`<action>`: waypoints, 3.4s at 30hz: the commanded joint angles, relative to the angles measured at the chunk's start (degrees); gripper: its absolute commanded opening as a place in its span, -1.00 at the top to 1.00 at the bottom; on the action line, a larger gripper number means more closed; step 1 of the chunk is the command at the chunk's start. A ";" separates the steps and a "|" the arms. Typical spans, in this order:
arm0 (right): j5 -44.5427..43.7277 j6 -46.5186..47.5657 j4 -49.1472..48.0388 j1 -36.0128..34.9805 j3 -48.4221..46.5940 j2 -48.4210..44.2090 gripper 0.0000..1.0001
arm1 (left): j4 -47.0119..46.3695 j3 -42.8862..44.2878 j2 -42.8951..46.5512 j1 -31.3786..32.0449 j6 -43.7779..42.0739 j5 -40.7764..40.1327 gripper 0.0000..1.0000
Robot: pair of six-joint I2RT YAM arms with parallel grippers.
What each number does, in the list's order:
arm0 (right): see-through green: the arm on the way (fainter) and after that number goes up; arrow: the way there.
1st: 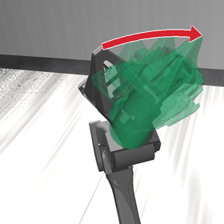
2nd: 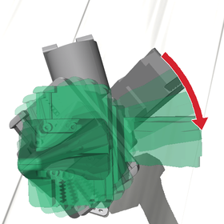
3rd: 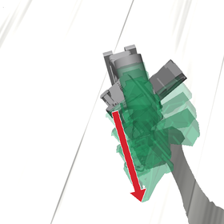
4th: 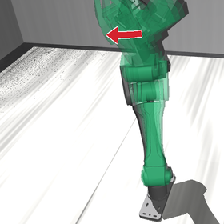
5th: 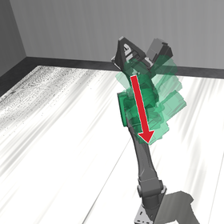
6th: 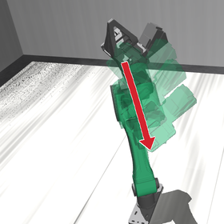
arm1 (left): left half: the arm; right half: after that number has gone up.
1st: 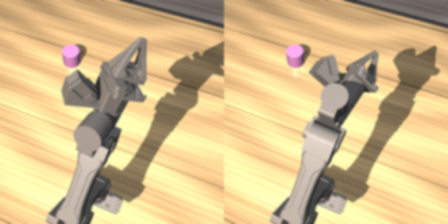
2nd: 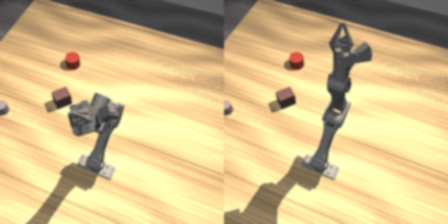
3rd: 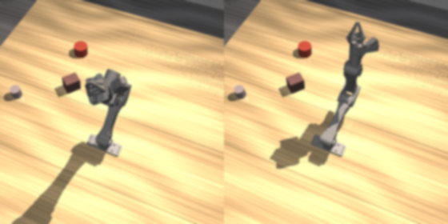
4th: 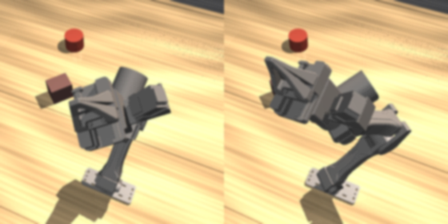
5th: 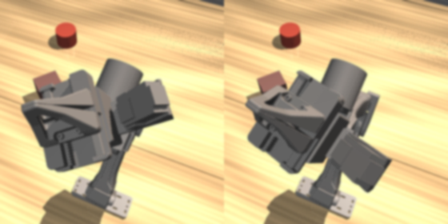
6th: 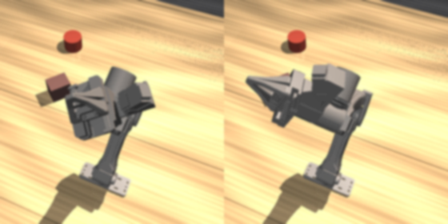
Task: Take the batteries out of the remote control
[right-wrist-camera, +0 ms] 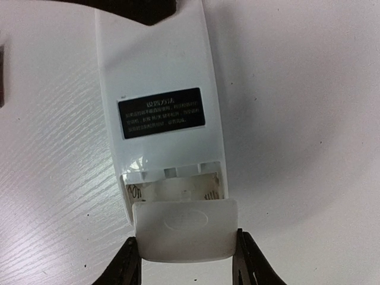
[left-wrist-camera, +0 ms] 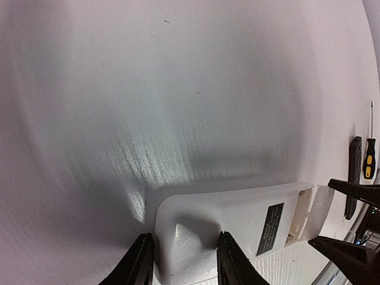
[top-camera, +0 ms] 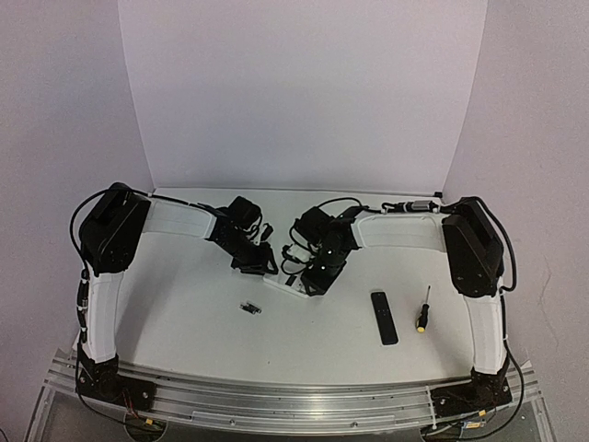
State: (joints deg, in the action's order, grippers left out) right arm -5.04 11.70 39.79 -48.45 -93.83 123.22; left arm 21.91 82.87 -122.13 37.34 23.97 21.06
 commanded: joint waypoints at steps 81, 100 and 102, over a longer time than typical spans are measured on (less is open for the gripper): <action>2.28 -3.21 0.66 -2.85 -0.75 -0.31 0.66 | 1.47 -7.32 0.48 3.79 5.27 -8.05 0.28; 2.80 -4.84 0.90 -2.44 -0.63 -1.64 0.67 | 1.04 -8.15 0.32 3.79 4.71 -7.61 0.28; 2.70 -5.14 0.95 -2.38 -0.24 -2.05 0.67 | 1.01 -8.28 0.39 3.79 4.73 -7.61 0.28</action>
State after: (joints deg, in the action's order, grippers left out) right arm -5.72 8.03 39.09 -49.95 -95.06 124.99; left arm 14.52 77.84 -120.03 39.48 29.85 14.20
